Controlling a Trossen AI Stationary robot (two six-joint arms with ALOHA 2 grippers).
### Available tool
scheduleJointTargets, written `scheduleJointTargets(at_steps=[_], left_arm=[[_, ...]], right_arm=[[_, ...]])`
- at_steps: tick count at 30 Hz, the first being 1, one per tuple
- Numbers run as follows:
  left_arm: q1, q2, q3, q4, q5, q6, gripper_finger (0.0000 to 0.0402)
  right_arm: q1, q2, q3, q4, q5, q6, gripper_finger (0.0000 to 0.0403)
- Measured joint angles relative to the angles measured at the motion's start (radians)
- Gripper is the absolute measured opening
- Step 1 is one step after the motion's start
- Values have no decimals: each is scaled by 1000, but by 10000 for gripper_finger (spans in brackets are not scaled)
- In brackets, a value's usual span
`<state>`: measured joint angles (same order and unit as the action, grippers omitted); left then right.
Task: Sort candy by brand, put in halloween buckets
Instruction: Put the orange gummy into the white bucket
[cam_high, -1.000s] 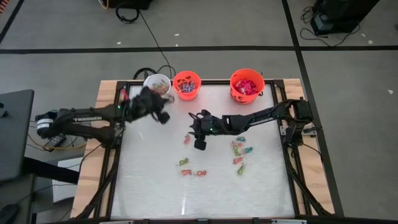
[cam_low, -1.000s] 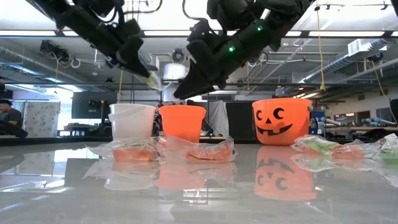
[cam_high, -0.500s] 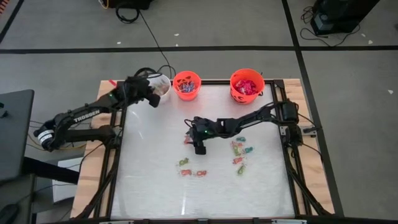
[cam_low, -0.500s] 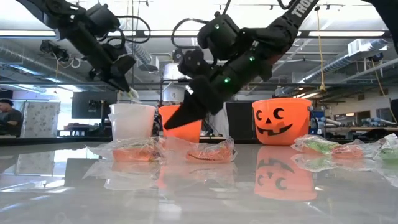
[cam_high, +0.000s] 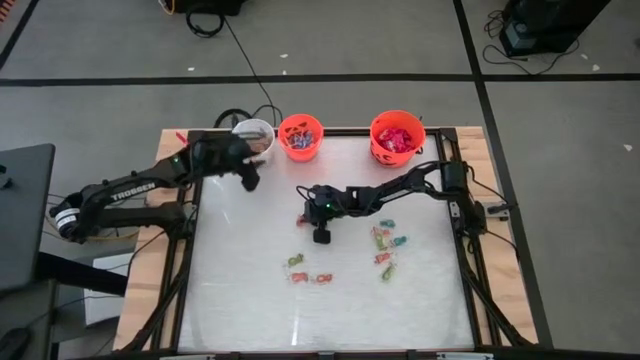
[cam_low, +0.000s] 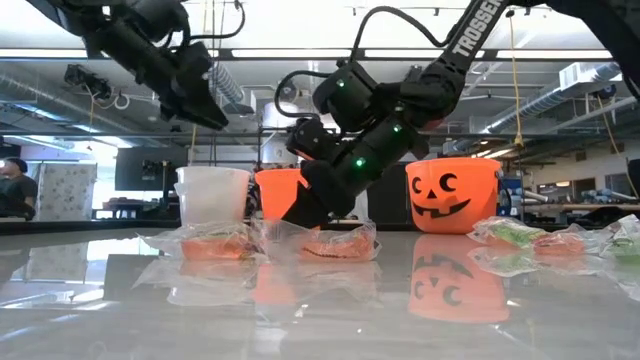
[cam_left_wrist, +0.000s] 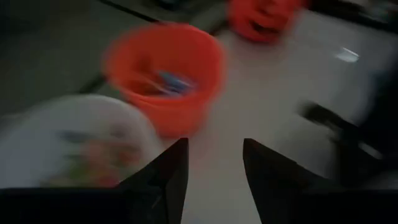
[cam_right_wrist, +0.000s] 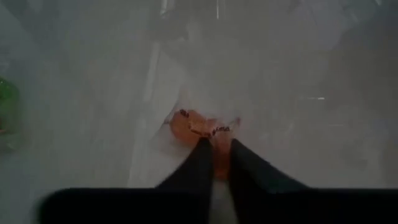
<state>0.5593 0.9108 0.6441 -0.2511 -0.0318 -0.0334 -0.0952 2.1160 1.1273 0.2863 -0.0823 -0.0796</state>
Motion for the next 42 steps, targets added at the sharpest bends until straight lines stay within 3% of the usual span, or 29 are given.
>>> scheduleJointTargets(at_steps=[2, 8, 14, 20, 27, 35, 38, 42], left_arm=[[-38, 4, -5, -21, 72, -5, 157], [-116, 7, -49, 29, 201, -73, 156], [-165, 20, -77, 171, 203, -81, 158], [-186, 19, -78, 209, 187, -50, 159], [-200, 38, -78, 212, 172, -18, 159], [-207, 101, -78, 301, 177, 8, 156], [-209, 107, -78, 313, 183, 31, 133], [-210, 107, -78, 305, 183, 29, 55]], right_arm=[[0, -20, -3, -11, 9, -10, 21], [32, -116, -3, 77, 187, -61, 20], [28, -140, -4, 247, 262, -82, 17], [4, -144, -4, 371, 346, -134, 26], [-6, -144, -4, 495, 350, -183, 23], [-6, -144, -4, 504, 354, -193, 25], [-6, -144, -4, 503, 354, -190, 30], [-5, -145, -4, 488, 374, -153, 48]])
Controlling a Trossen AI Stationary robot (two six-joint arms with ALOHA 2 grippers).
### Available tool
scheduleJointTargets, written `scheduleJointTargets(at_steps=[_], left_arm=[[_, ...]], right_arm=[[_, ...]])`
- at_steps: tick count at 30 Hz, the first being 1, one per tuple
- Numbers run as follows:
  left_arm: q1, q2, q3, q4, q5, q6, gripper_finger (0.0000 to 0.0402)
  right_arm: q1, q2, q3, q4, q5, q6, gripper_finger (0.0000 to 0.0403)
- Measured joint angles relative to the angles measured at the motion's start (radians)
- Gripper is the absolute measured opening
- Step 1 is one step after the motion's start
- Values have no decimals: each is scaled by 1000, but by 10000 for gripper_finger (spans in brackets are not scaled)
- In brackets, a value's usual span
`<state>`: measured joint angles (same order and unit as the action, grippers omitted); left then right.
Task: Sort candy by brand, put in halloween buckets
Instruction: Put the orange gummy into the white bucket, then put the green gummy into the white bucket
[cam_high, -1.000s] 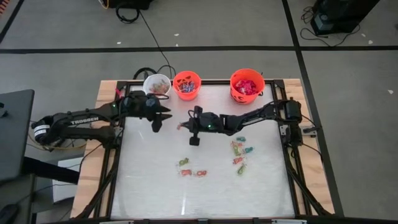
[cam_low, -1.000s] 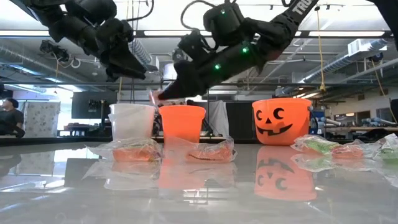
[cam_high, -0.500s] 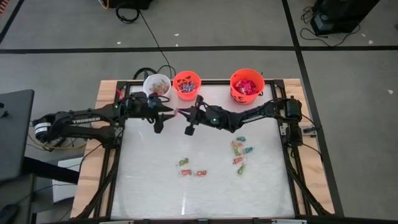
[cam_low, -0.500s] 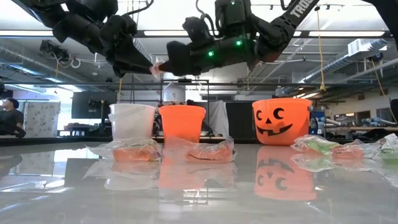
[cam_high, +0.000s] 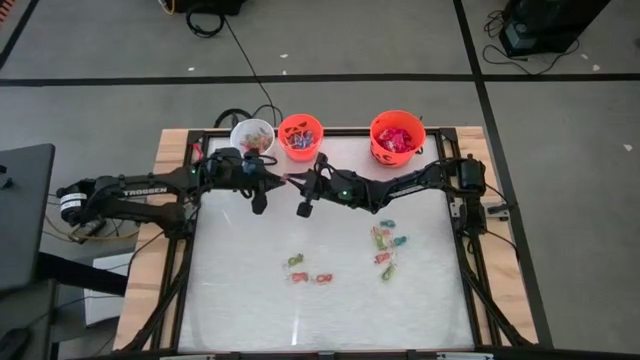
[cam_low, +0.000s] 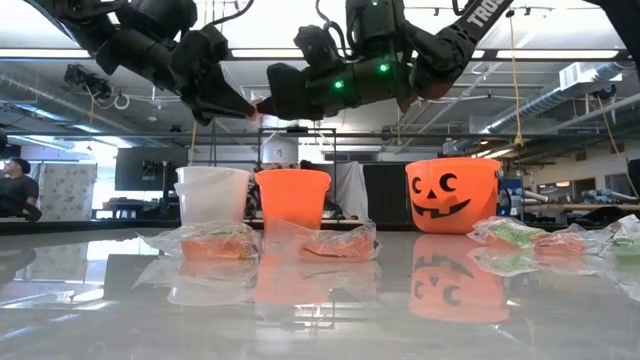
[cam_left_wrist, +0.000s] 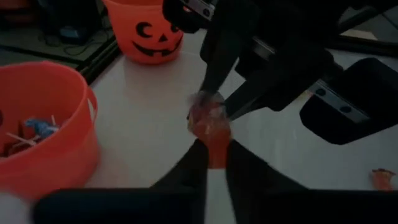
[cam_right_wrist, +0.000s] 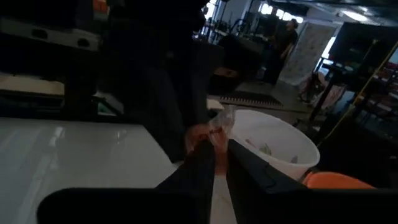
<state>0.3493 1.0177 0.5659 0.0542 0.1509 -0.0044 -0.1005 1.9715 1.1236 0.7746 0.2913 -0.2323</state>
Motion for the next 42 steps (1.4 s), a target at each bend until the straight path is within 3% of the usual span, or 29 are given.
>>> scheduleJointTargets(at_steps=[2, 6, 12, 18, 21, 25, 31, 38, 42], left_arm=[[7, -6, 0, -16, -6, -10, 20], [41, -48, 19, -109, -124, -33, 21], [133, -92, 72, -323, -275, -3, 23], [270, -82, 81, -352, -400, -75, 29], [349, -78, 80, -384, -383, -76, 61], [421, -71, 80, -380, -314, -45, 137], [427, -76, 80, -363, -284, -5, 233], [299, -77, 80, -385, -24, -4, 248], [207, -76, 80, -456, -3, -27, 248]], right_arm=[[1, -3, 1, -31, 1, 18, 62], [6, -32, 2, -239, -42, 165, 98], [31, -12, 1, -457, -302, 395, 141], [108, -3, 0, -485, -295, 414, 153], [143, -2, 0, -482, -308, 389, 154], [170, 0, 0, -478, -334, 324, 165], [188, 0, 0, -485, -359, 229, 201], [230, 76, 0, -429, -413, 191, 243], [237, 107, 0, -408, -371, 174, 252]])
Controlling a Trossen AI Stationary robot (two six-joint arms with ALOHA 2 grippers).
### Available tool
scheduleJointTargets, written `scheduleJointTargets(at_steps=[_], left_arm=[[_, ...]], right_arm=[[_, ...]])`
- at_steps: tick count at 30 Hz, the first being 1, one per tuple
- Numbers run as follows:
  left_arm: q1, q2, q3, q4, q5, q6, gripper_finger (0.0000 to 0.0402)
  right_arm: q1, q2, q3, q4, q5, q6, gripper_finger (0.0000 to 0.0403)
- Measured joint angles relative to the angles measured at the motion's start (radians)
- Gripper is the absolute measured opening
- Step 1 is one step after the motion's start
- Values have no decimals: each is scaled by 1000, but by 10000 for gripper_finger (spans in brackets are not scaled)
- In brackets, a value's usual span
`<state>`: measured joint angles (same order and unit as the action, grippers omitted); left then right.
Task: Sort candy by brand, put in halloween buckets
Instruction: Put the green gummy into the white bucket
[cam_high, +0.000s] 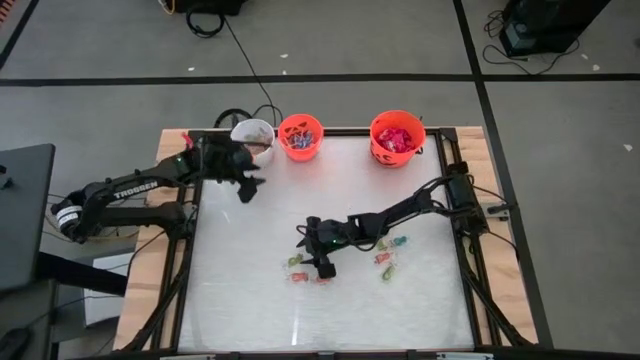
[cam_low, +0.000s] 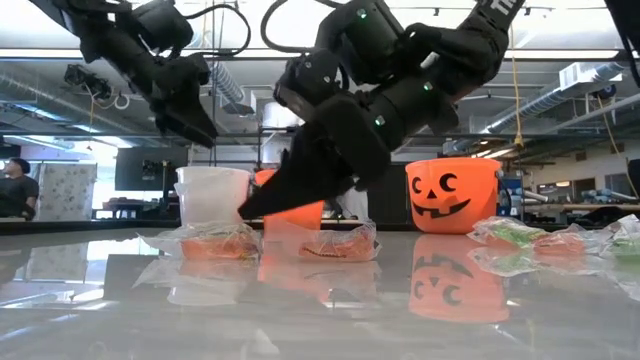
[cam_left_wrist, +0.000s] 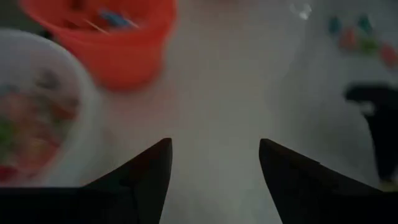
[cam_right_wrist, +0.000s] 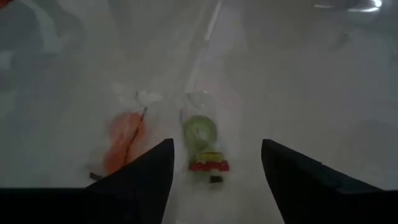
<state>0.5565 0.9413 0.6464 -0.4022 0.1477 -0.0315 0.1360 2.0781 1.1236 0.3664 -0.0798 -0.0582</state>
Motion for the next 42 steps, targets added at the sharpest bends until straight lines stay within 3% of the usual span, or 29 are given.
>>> scheduleJointTargets(at_steps=[5, 10, 22, 26, 30, 32, 37, 42], left_arm=[[-132, 0, 0, -45, -24, -23, 248], [-250, 0, 0, -44, -66, -69, 248], [-492, 1, -2, 0, -190, -233, 248], [-547, 2, -2, -2, -191, -260, 248], [-599, 2, -2, 0, -199, -262, 248], [-625, 2, -2, 0, -198, -261, 248], [-681, 2, -2, 0, -187, -205, 248], [-722, 1, -2, -44, -189, -151, 248]], right_arm=[[-3, -1, 1, 0, -10, -1, 227], [-8, 2, 1, 7, -103, 2, 193], [-1, 80, 35, 29, -80, 19, 171], [-12, 83, 39, 23, -23, 38, 127], [-21, 80, 39, 40, 7, 30, 40], [-27, 72, 39, 67, 5, 20, 15], [-53, 31, 96, 84, 36, 36, 31], [-71, -43, 118, 71, 77, 9, 9]])
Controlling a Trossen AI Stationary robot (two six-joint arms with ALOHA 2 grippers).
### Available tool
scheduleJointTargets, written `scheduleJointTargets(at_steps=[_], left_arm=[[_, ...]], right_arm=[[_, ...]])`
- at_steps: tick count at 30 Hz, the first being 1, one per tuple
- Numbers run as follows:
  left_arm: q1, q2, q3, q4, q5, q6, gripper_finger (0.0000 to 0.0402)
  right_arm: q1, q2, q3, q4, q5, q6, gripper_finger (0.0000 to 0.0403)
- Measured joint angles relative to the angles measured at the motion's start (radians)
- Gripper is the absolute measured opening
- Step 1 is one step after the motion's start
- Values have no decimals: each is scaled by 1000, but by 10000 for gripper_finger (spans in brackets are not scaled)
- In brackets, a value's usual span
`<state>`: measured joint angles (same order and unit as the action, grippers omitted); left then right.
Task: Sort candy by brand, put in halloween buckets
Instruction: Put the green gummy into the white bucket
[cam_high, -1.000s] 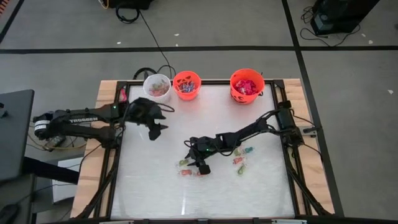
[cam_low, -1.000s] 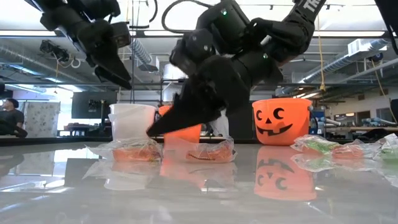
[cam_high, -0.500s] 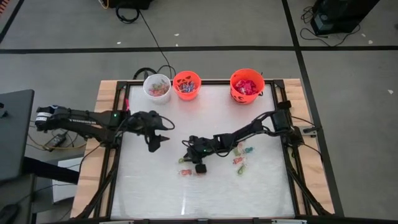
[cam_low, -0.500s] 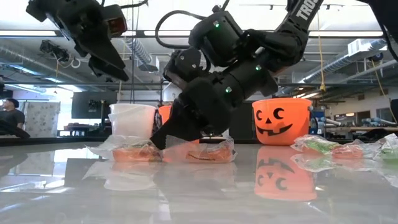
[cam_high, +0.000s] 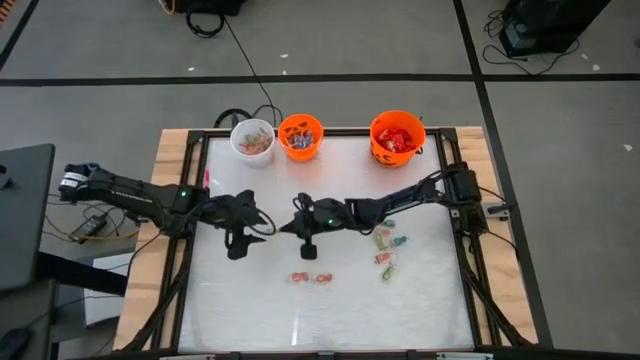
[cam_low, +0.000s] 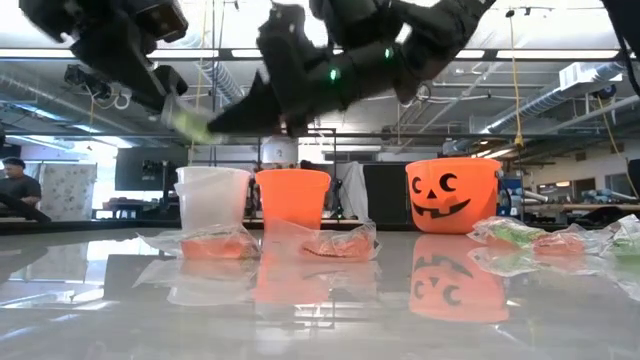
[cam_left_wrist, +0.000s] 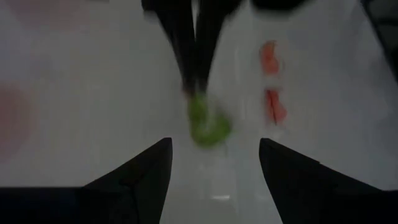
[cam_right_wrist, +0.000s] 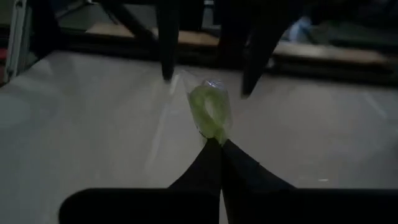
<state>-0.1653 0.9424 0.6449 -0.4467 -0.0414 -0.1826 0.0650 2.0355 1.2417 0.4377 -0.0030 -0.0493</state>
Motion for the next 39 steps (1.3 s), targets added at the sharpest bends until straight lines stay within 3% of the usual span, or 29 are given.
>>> scheduleJointTargets(at_steps=[11, 16, 20, 24, 27, 33, 39], left_arm=[[-26, 0, 0, 50, -151, 35, 248], [-26, 0, 0, 108, -156, 88, 233], [-26, 9, 0, 114, -158, 99, 173], [-25, 13, 0, 114, -159, 105, 75], [-7, 9, 1, 105, -212, 97, 18], [132, -2, 84, -80, -589, -87, 28], [404, -1, 134, -84, -612, -27, 18]], right_arm=[[-11, -75, 1, -70, 58, -56, 8], [-11, -75, 1, -72, 55, -56, 9], [-13, -75, 1, -72, 55, -58, 10], [-20, -75, 1, -70, 54, -53, 18], [-22, -75, 1, -79, 36, -31, 44], [5, -73, -1, -287, 2, 67, 147], [47, -75, -1, -372, 87, 164, 226]])
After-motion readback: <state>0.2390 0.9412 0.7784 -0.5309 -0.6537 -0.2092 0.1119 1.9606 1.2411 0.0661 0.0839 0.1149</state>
